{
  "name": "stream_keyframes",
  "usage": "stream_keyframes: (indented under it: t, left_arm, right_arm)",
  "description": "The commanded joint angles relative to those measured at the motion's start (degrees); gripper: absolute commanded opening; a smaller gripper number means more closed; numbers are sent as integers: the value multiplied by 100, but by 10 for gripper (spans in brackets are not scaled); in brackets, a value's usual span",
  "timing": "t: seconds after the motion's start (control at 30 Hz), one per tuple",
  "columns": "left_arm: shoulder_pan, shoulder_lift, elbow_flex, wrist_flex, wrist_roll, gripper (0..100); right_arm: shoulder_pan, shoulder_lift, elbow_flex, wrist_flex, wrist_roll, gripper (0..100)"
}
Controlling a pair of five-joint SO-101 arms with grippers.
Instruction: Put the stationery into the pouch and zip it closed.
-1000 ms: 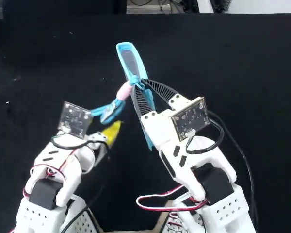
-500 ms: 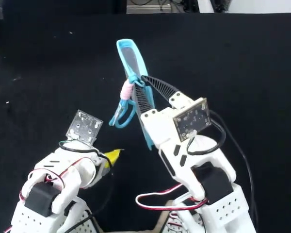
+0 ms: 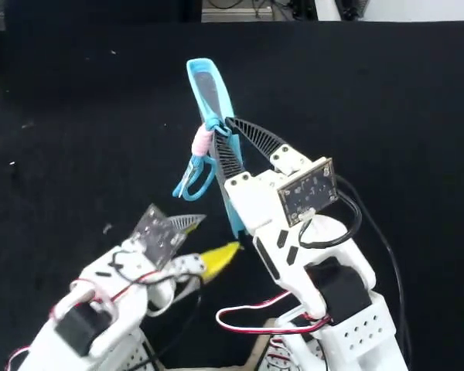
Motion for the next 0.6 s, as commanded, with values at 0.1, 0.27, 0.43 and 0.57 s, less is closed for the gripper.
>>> stream_keyframes:
  t: [0.1,0.27,0.43,0.57]
  left_arm:
    - [-620,-26,787,-1714,105,241]
    - [-655,-18,963,-2242,440,241]
    - [-664,-18,1402,-2804,492,241]
    - [-1024,-18,1684,-3174,484,241]
  right_arm:
    - [-123,92,-286,-176,26,11]
    - [-308,470,-321,-211,26,11]
    - [-308,558,-330,-255,26,11]
    - [-308,558,-453,-211,26,11]
